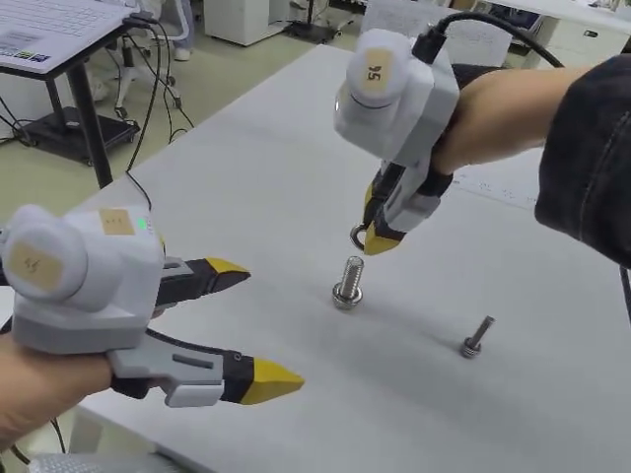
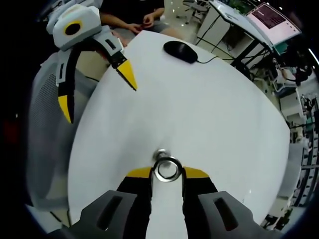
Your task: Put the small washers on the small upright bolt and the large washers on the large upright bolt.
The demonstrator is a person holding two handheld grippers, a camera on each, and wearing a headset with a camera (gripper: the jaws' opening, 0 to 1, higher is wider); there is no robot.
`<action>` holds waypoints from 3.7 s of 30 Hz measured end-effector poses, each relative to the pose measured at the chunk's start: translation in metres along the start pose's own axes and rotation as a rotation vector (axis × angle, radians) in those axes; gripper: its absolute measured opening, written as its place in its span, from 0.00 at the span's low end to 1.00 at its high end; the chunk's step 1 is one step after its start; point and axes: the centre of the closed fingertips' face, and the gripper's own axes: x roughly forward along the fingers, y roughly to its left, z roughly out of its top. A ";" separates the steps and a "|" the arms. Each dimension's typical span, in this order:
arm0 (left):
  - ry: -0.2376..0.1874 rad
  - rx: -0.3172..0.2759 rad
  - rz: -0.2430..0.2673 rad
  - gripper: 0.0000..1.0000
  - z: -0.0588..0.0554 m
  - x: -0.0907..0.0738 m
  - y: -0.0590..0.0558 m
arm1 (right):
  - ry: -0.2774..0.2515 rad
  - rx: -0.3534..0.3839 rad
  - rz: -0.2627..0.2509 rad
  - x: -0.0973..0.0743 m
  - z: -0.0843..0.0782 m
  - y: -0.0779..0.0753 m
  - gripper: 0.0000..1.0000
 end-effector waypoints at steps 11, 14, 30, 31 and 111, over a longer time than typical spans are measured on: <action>0.004 -0.011 0.004 0.76 -0.004 -0.001 0.001 | 0.008 -0.010 0.028 0.016 0.004 0.001 0.23; 0.005 -0.012 0.005 0.75 -0.005 -0.001 0.002 | 0.012 -0.009 0.033 0.019 0.002 0.000 0.23; 0.009 -0.017 0.004 0.75 -0.006 0.001 0.002 | 0.032 -0.001 0.054 0.031 -0.006 0.002 0.23; 0.009 -0.017 0.004 0.75 -0.006 0.001 0.002 | 0.033 0.000 0.054 0.032 -0.006 0.002 0.23; 0.017 -0.032 0.021 0.75 -0.015 -0.008 0.008 | 0.039 0.051 0.094 0.088 -0.015 0.006 0.23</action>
